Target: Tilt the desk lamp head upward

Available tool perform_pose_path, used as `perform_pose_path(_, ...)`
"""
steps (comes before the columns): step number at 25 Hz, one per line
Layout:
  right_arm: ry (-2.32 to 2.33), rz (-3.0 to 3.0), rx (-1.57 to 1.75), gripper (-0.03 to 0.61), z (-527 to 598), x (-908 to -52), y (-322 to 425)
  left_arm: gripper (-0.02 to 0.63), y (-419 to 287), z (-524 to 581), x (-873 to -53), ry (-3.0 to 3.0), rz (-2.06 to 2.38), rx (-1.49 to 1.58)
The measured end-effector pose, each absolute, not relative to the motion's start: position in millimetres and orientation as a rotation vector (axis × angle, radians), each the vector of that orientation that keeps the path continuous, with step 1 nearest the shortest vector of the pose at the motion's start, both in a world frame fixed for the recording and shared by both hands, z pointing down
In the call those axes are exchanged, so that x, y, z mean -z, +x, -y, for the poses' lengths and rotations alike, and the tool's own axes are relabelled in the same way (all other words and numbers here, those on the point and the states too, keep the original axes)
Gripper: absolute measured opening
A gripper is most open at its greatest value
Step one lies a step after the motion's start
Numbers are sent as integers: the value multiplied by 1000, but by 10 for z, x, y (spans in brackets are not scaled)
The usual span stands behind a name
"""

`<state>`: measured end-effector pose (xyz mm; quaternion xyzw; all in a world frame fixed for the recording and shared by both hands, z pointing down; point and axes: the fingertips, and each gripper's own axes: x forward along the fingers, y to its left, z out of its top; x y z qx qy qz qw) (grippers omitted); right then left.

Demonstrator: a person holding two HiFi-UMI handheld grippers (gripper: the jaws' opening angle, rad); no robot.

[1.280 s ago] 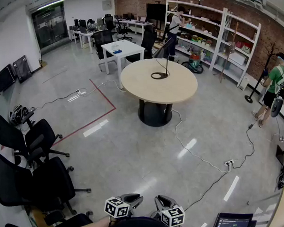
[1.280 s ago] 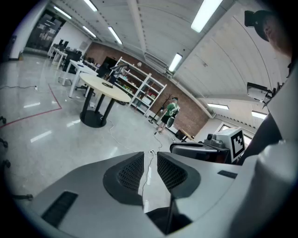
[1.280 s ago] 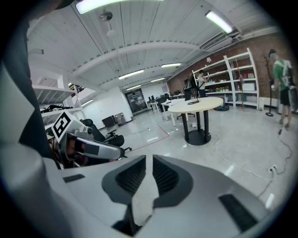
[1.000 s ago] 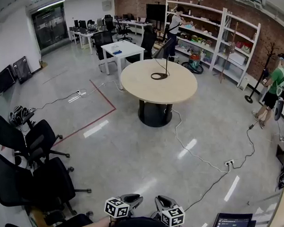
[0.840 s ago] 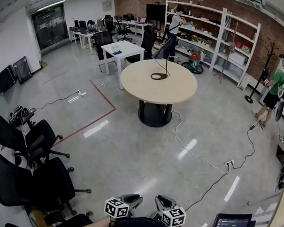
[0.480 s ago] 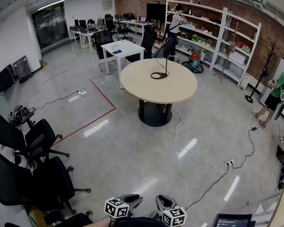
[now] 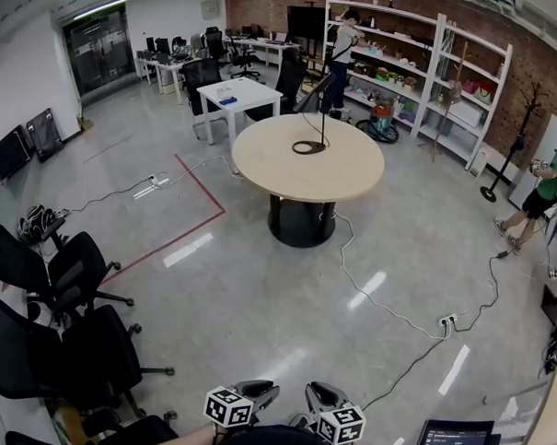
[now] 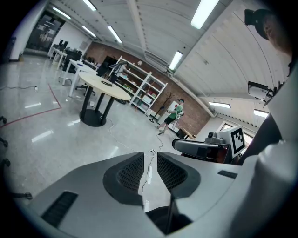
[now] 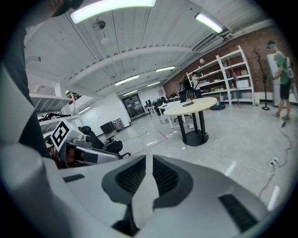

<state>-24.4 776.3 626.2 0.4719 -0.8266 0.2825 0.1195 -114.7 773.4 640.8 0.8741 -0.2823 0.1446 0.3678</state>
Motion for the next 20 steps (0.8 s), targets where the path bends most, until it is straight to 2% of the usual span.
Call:
perform_pose_path(11, 1359, 2429, -859, 49, -7706, -6338, 138, 92, -771, -7777, -6422, 2247, 758, -394)
perform_pose_path(20, 1286, 2421, -903, 49, -7475, -6510, -57, 92, -978, -7562, -6614, 2170, 795, -389)
